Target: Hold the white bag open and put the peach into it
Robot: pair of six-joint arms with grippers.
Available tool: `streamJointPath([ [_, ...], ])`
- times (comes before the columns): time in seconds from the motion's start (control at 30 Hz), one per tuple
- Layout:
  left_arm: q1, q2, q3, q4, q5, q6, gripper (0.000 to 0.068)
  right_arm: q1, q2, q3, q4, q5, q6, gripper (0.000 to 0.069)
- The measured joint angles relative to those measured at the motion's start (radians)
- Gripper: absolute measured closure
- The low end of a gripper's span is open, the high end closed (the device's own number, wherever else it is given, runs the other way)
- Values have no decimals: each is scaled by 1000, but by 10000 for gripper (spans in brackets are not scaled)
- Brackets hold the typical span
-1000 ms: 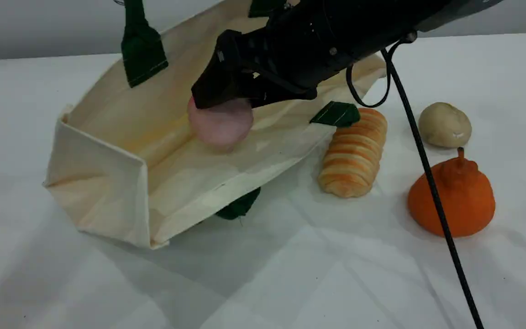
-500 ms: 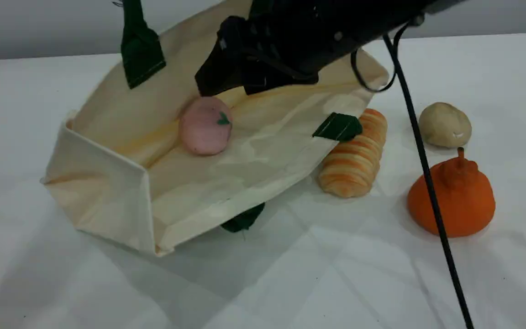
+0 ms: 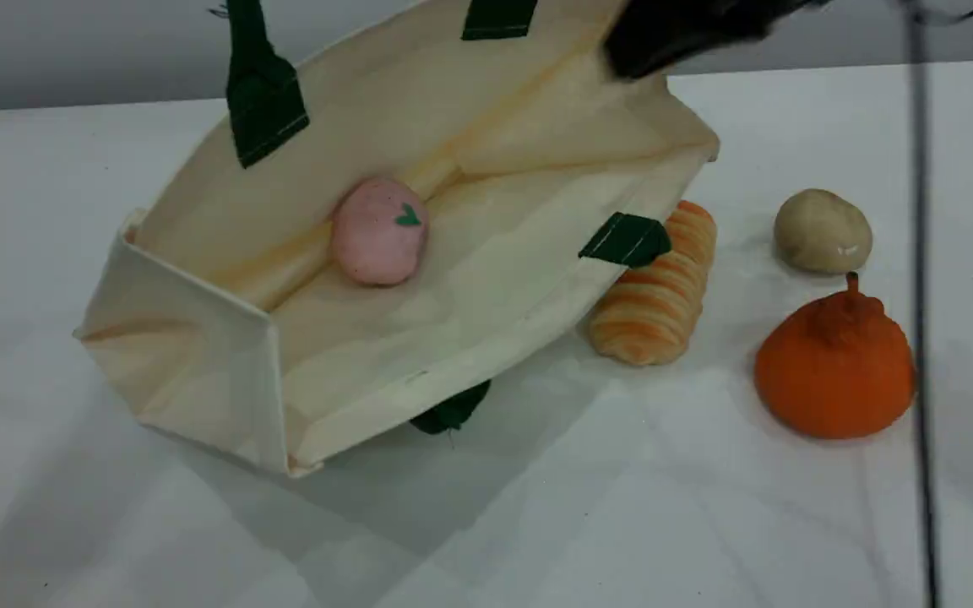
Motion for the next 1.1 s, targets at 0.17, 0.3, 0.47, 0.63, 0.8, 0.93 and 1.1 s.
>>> streamJointPath([
  [0.17,0,0,0,-3,0,-31,589,-151,-87,-1,-46,-5,20,682],
  [0.3,0,0,0,-3,0,-31,589,-258,-121,-2,-100,-16,49,682],
  [0.47,0,0,0,-9,0,-31,589,-354,-135,-2,-156,-74,128,682],
  [0.63,0,0,0,-9,0,-31,589,-357,-136,-2,-163,-104,136,682],
  [0.8,0,0,0,-10,0,-34,589,-357,-136,-2,-162,-104,136,682],
  [0.93,0,0,0,-12,0,-34,589,-356,-136,-2,-162,-104,135,682],
  [1.1,0,0,0,-12,0,-35,577,-356,-136,-2,-162,-104,134,682],
])
